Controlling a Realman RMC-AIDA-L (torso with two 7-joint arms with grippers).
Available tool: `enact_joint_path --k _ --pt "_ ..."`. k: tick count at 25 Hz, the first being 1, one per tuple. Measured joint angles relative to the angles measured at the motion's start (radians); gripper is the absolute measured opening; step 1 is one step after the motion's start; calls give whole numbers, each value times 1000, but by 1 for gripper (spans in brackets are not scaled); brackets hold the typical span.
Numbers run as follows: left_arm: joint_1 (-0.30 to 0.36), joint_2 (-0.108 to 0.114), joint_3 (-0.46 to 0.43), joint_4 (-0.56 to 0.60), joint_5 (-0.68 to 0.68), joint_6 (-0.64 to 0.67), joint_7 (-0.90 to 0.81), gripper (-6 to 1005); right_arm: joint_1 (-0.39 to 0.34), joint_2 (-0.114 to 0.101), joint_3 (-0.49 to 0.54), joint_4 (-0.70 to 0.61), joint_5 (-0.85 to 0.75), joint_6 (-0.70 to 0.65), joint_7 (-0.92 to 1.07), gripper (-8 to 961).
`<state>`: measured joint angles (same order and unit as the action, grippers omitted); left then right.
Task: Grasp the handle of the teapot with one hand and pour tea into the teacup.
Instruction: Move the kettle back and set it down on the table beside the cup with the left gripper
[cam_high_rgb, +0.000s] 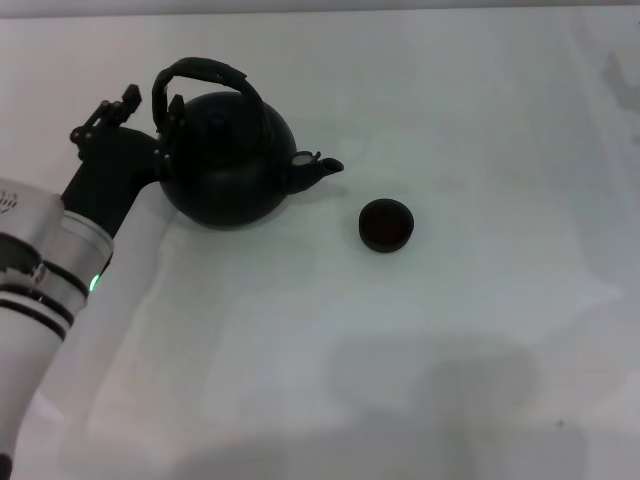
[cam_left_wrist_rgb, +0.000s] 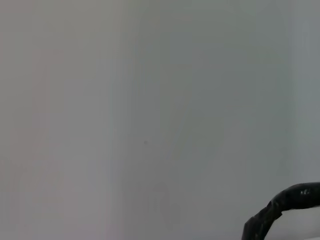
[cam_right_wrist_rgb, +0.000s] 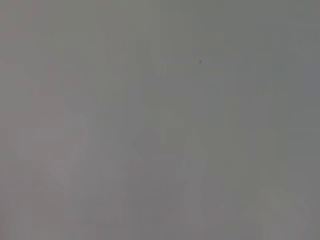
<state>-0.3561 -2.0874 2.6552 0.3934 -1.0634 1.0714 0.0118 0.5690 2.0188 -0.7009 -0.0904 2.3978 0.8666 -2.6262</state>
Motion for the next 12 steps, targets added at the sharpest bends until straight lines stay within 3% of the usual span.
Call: enact_joint_path --k 2,7,12 --pt "15 1 2 1 3 26 0 491 0 1 0 0 1 0 0 844" --pt "59 2 24 2 4 106 -12 728 0 1 0 0 3 0 0 845" --pt "135 3 15 1 -11 198 -92 743 0 1 -4 0 1 3 0 845"
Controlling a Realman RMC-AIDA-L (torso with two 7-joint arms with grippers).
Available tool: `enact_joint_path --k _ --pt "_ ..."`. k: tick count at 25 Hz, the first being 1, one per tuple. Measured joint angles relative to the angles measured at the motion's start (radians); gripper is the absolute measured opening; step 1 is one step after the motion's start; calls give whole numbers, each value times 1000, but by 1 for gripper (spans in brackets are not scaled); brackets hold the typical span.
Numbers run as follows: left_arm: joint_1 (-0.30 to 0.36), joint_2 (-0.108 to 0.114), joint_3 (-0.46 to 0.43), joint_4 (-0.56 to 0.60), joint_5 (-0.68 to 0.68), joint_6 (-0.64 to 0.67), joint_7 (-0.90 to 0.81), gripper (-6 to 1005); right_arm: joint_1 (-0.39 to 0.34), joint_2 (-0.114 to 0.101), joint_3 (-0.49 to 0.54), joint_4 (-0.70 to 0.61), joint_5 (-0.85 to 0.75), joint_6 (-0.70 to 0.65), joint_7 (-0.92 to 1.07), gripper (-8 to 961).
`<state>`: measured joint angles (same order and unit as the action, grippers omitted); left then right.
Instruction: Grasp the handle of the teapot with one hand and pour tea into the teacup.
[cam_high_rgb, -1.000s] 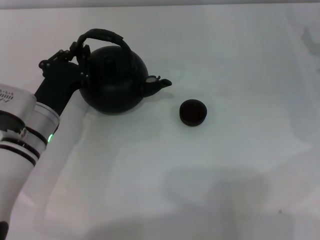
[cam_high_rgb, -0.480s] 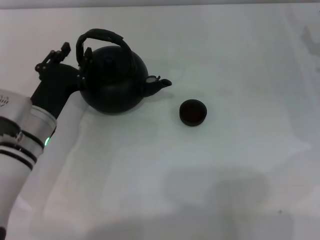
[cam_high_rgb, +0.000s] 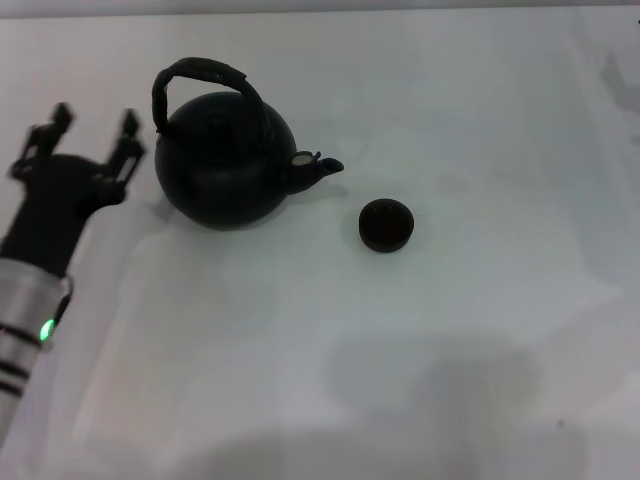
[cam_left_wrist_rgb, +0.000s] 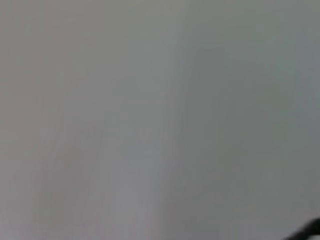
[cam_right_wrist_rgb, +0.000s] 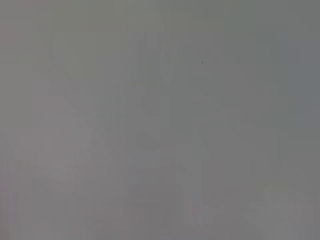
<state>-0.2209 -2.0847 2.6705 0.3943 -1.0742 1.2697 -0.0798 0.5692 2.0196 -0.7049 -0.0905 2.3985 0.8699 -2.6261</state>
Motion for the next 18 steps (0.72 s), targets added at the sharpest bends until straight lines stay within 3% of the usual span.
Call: enact_joint_path --k 6,12,18 --pt "62 3 -21 -40 -120 78 -114 760 -1 1 -5 0 -4 3 0 845" --pt "44 4 -22 -137 -177 97 -195 760 -7 3 -5 7 -6 8 0 845" --pt "11 2 -23 -162 -200 83 -205 759 -9 4 -5 9 -6 10 0 845"
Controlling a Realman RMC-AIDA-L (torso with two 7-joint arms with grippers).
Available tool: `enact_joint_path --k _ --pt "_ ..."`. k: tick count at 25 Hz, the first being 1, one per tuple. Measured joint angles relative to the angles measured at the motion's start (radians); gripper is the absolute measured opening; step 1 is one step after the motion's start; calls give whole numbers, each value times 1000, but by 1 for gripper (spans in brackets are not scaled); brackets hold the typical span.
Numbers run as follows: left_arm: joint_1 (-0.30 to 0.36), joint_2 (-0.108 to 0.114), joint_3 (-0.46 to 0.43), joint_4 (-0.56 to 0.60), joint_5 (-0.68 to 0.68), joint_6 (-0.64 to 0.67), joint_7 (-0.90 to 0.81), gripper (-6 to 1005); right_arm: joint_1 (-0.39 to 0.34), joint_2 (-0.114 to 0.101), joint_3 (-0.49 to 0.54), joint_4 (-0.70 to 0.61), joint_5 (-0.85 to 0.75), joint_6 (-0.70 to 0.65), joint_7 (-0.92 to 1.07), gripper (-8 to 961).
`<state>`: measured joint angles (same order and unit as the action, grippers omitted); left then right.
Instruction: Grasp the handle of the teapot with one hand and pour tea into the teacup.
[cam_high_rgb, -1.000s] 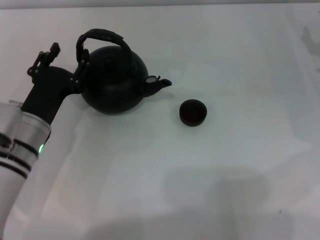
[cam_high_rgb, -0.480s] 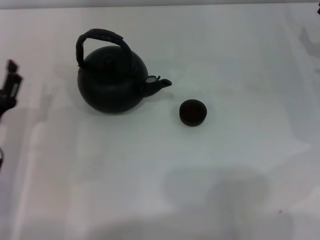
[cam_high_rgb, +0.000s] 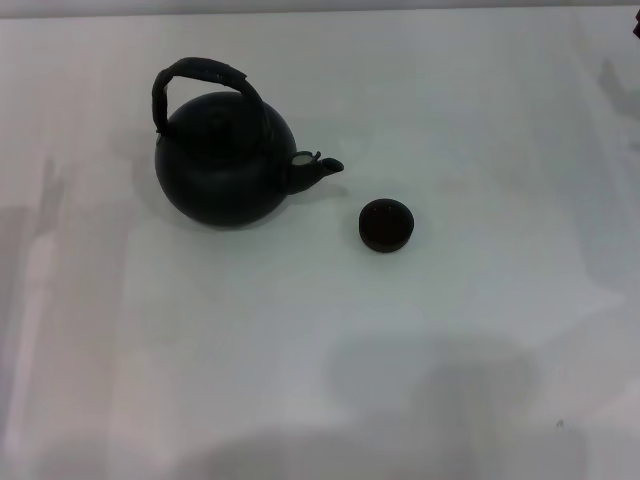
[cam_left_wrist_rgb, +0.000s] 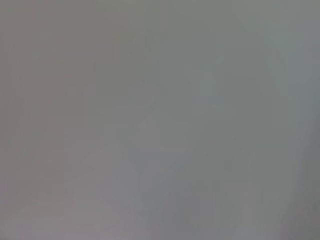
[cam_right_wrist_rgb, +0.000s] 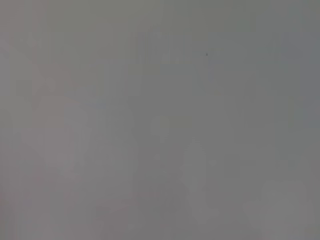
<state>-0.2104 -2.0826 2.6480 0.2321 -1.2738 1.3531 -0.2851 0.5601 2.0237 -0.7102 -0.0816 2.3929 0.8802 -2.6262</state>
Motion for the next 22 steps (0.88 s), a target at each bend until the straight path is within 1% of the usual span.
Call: enact_joint_path --k 4,14,22 --pt "-15 2 0 -1 -6 -8 0 760 0 1 0 0 0 12 0 845" --pt "-28 3 -2 -3 -16 -3 3 759 0 2 2 2 3 20 0 844" --pt "-64 3 -2 -17 -19 -7 5 758 9 0 4 -5 3 20 -5 845"
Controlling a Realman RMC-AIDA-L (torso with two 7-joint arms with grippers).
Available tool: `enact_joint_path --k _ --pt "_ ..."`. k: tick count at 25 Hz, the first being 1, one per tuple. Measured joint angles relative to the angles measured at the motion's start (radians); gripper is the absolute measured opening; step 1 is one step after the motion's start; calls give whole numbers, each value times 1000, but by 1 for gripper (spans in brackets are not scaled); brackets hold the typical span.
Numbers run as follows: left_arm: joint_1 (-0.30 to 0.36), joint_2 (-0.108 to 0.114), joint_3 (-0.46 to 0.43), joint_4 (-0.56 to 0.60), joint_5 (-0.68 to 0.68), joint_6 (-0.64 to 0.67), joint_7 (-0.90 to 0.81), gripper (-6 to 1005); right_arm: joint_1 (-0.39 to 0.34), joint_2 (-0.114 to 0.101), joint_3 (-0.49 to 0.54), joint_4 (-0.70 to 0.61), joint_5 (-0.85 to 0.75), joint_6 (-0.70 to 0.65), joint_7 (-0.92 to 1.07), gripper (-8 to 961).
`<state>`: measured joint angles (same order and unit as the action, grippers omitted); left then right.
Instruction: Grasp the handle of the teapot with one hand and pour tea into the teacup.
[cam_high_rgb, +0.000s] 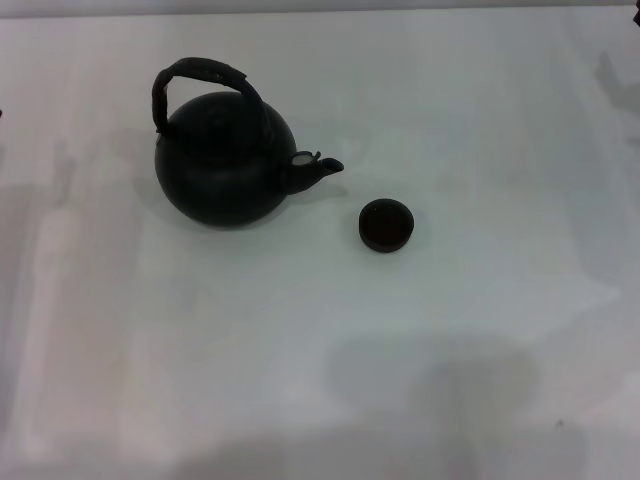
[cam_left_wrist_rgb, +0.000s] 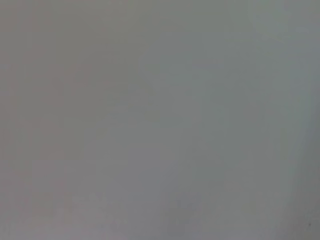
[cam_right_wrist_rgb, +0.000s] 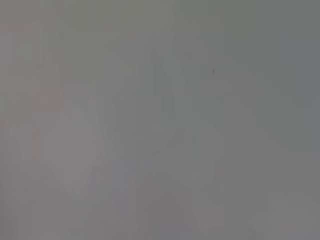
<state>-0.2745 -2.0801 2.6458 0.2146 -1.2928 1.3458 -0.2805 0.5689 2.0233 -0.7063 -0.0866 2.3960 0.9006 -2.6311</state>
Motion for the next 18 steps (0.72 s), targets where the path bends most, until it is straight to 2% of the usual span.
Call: enact_joint_path --k 18 --pt "-59 0 0 -30 -57 -4 0 766 28 1 -4 -4 -1 7 -35 848"
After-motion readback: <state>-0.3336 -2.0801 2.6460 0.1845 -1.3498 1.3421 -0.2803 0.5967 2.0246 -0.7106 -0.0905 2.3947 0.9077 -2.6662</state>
